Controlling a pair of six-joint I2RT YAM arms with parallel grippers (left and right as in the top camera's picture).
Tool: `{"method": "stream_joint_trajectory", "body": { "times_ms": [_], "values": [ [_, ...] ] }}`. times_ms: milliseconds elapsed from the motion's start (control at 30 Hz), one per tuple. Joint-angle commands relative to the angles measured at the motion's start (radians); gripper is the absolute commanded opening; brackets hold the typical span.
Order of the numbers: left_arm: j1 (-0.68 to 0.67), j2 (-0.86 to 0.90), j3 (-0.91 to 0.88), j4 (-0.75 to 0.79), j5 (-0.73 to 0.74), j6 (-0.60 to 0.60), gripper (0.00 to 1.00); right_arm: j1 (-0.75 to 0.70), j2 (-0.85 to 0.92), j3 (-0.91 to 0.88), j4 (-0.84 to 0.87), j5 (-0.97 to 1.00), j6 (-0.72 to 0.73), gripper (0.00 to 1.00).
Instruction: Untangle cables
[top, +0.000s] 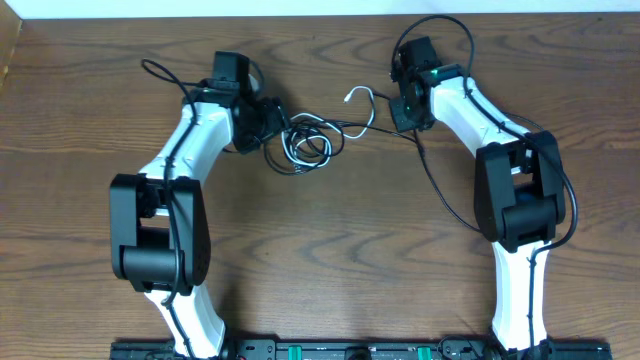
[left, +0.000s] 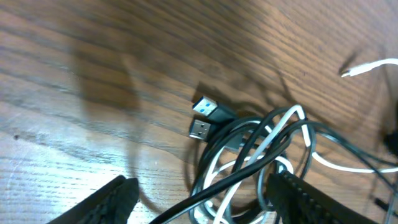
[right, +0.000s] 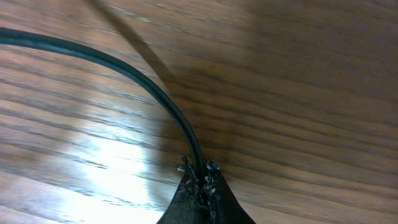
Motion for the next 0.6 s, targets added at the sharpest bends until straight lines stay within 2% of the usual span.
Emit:
{"method": "stream_joint_trajectory", "body": {
  "times_ms": [0, 100, 200, 567],
  "values": [
    [-0.053, -0.009, -0.002, -0.002, -0.151, 0.01, 0.72, -0.005, 0.007, -0.008, -0.023, 0.041, -0.016, 0.01],
    [-0.082, -0.009, 0.007, -0.029, -0.253, -0.005, 0.73, -0.001, 0.007, -0.008, -0.031, 0.041, -0.015, 0.01],
    [-0.106, -0.009, 0.043, -0.08, -0.257, -0.024, 0.73, 0.004, 0.007, -0.008, -0.032, 0.026, -0.016, 0.01],
    [-0.161, -0.001, 0.041, -0.079, -0.285, -0.023, 0.74, 0.006, 0.007, -0.008, -0.034, 0.026, -0.016, 0.01]
  ]
}}
